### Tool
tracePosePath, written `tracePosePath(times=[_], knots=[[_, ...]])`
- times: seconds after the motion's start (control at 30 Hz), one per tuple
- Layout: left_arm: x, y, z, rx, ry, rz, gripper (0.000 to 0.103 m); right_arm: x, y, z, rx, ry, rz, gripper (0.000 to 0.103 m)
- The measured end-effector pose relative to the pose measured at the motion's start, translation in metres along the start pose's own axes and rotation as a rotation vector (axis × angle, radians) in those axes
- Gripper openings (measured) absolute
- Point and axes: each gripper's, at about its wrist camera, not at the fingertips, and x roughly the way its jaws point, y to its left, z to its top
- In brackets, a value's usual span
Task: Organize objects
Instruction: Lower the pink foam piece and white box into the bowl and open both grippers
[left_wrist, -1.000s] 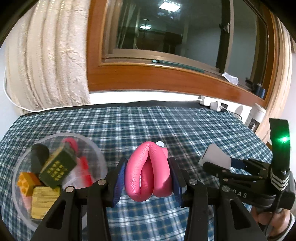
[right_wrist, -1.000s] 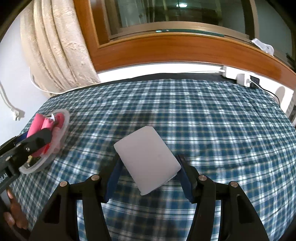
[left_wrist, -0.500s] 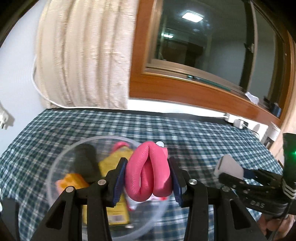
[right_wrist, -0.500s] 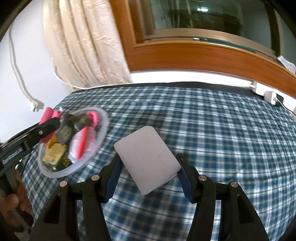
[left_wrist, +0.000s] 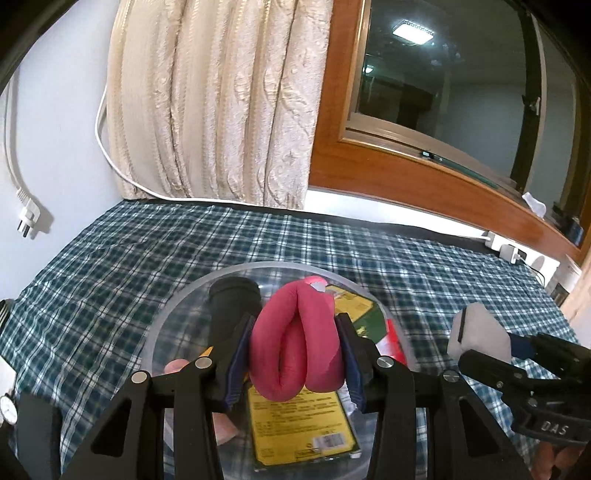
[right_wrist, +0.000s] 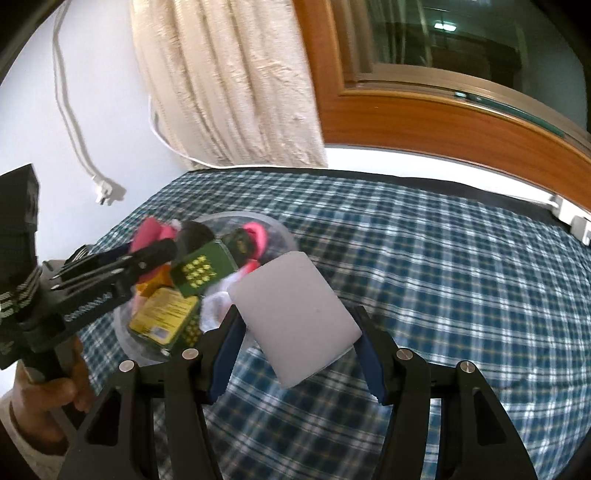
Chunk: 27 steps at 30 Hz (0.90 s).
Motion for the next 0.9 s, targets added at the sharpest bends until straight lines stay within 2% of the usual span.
tracePosePath(times=[0.43,0.47,0.57,0.77,0.9], knots=[[0.012,0.018,0.000,-0.031,0.037,0.012,0.047,0.029,0.043,0.005,-0.101,0.040,0.081,0.059],[0.012,0.019,0.000,-0.037,0.039,0.010,0.049,0.031,0.044,0.005,-0.106,0.042,0.082,0.059],[0.009,0.022,0.000,-0.052,0.026,0.009,0.063,0.039,0.046,0.006,-0.110,0.052,0.083,0.059],[0.002,0.027,0.002,-0.075,-0.002,0.010,0.064,0.048,0.048,0.010,-0.113,0.052,0.083,0.059],[-0.003,0.029,0.004,-0.071,-0.027,0.049,0.067,0.058,0.052,0.014,-0.116,0.061,0.089,0.058]])
